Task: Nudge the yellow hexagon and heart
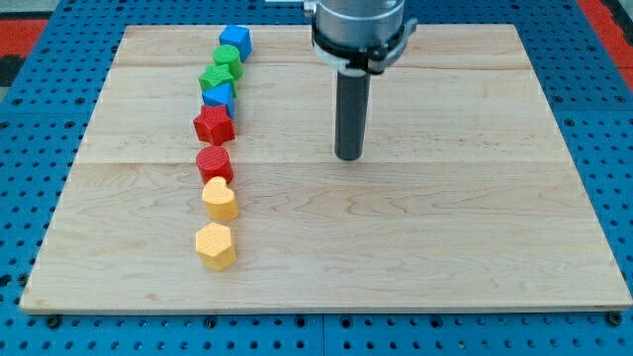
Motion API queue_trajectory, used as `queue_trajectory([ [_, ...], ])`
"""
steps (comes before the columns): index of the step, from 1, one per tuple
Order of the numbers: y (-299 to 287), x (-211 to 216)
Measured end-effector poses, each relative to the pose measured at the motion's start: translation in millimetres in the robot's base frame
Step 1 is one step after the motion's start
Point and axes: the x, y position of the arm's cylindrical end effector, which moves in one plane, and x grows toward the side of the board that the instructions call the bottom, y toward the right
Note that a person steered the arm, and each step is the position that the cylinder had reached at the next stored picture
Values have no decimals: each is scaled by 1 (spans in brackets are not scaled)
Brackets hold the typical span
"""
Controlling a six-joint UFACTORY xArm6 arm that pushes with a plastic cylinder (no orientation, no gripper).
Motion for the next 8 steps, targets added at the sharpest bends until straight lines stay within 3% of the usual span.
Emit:
queue_trajectory([
  [2, -13, 85],
  [3, -71, 88],
  [5, -115, 89],
  [6, -85, 118],
  [8, -107, 140],
])
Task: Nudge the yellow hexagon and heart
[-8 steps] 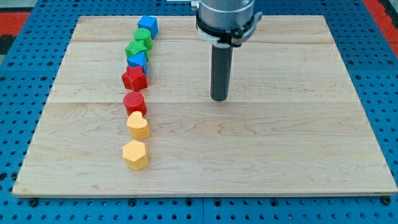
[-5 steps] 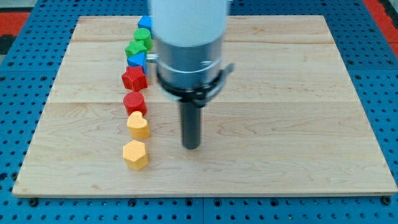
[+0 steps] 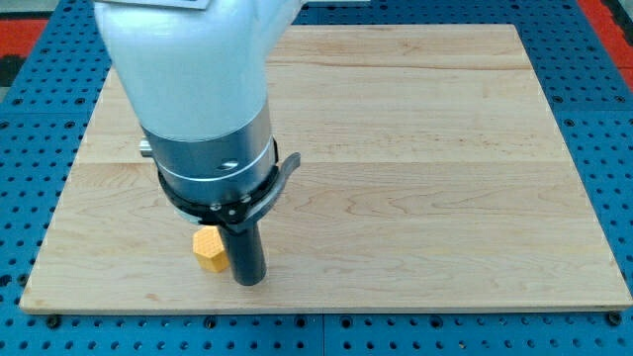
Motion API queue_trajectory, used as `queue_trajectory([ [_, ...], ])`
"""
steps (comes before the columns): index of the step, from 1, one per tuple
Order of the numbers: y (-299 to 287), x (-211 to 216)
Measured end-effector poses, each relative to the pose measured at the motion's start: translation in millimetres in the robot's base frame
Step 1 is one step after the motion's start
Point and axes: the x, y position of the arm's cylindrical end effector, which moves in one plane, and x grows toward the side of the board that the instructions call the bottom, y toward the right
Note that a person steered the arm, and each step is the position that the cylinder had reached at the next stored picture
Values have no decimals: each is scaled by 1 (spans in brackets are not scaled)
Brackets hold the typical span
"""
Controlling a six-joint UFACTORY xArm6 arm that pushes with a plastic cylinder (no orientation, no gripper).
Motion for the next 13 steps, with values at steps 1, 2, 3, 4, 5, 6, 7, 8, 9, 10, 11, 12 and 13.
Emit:
queue_trajectory([
  [1, -7, 0],
  [2, -21, 0],
  [3, -35, 0],
  [4, -19, 0],
  [5, 13, -27],
  [6, 13, -66],
  [7, 0, -67],
  [8, -5, -68],
  [9, -16, -68],
  [10, -24, -68],
  [11, -24, -68],
  [12, 11, -69],
  [13, 50, -82],
])
